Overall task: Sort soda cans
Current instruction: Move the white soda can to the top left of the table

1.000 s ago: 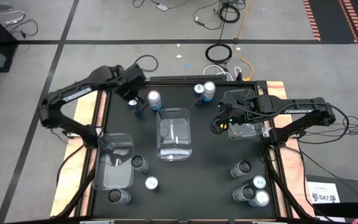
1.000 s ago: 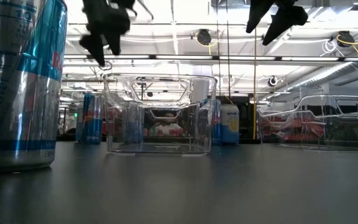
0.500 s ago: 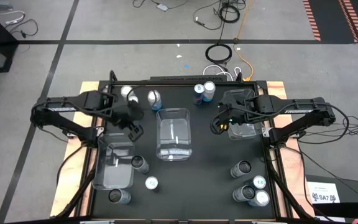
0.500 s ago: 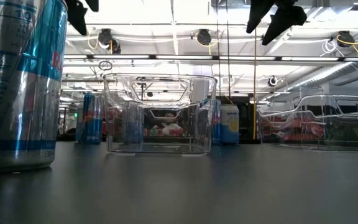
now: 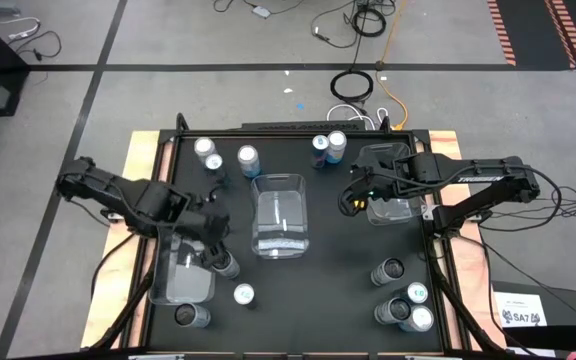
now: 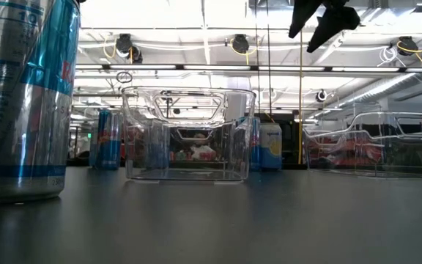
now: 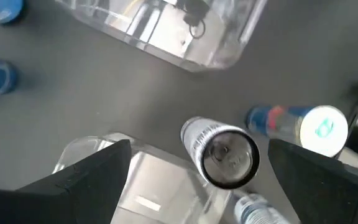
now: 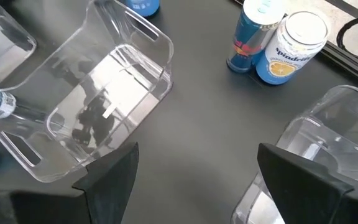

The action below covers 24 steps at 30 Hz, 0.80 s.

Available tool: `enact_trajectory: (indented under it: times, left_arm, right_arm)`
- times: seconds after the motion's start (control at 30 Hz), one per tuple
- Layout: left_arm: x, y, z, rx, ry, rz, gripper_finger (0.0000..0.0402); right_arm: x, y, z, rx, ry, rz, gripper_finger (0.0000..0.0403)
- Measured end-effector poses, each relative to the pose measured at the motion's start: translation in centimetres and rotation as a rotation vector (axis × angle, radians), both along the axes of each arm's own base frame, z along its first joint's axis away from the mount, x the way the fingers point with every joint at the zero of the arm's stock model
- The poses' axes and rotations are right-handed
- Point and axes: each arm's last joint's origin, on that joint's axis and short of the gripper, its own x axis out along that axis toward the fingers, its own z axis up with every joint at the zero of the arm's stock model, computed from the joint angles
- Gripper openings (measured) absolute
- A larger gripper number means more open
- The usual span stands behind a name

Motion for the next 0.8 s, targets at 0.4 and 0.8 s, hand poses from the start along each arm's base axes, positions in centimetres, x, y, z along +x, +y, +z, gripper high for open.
enact_trajectory:
  times: [0.4,0.8]
  left_arm:
    - [1.5,-2.6,-1.5,0.075,0.002,-0.219,0.0386]
    - [2.2,-3.2,-2.1,0.071,0.012,-0.281,0.0386]
  right_arm:
    - [0.2,0.6,0.1,0.009,-0.026,0.015,0.0322]
    - [0.2,0.6,0.1,0.011,-0.033,0.009,0.0322]
